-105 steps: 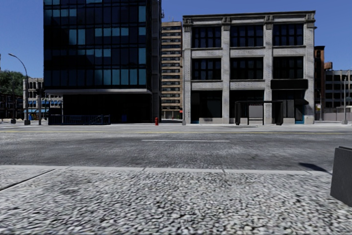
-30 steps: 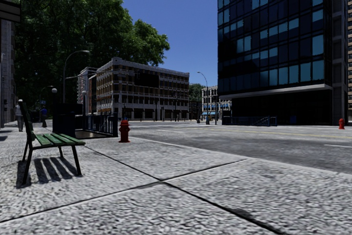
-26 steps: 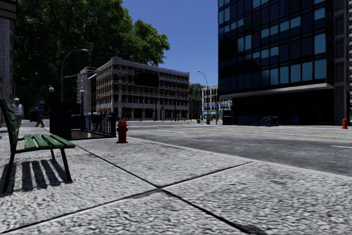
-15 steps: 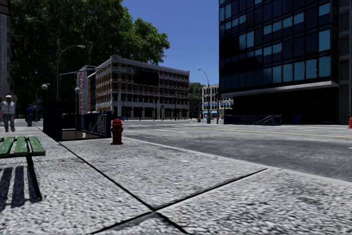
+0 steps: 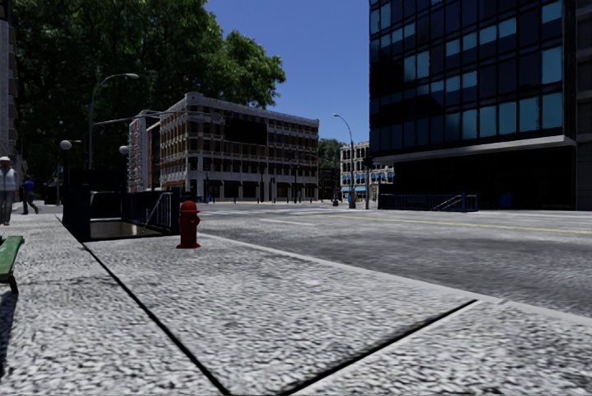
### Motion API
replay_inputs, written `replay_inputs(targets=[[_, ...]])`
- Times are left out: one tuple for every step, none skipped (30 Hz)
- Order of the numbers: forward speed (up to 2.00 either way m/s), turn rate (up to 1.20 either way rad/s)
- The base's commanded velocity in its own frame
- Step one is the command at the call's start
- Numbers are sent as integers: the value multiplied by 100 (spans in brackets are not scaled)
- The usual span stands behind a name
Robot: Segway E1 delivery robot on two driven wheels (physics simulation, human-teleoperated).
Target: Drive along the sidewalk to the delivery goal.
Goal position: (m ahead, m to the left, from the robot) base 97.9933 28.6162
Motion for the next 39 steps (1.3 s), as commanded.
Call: replay_inputs(targets=[[200, 46], [200, 46], [200, 47], [200, 47], [200, 46], [200, 46], [200, 38], [200, 31], [200, 29], [200, 29], [200, 37], [200, 50], [200, 53], [200, 53], [200, 54], [200, 54], [200, 54], [200, 54], [200, 54], [200, 54], [200, 54], [200, 54], [200, 54], [200, 54], [200, 55], [200, 58], [200, 58], [200, 60], [200, 60], [200, 60], [200, 60], [200, 60], [200, 60], [200, 60], [200, 60], [200, 60], [200, 63], [200, 63], [200, 67]])
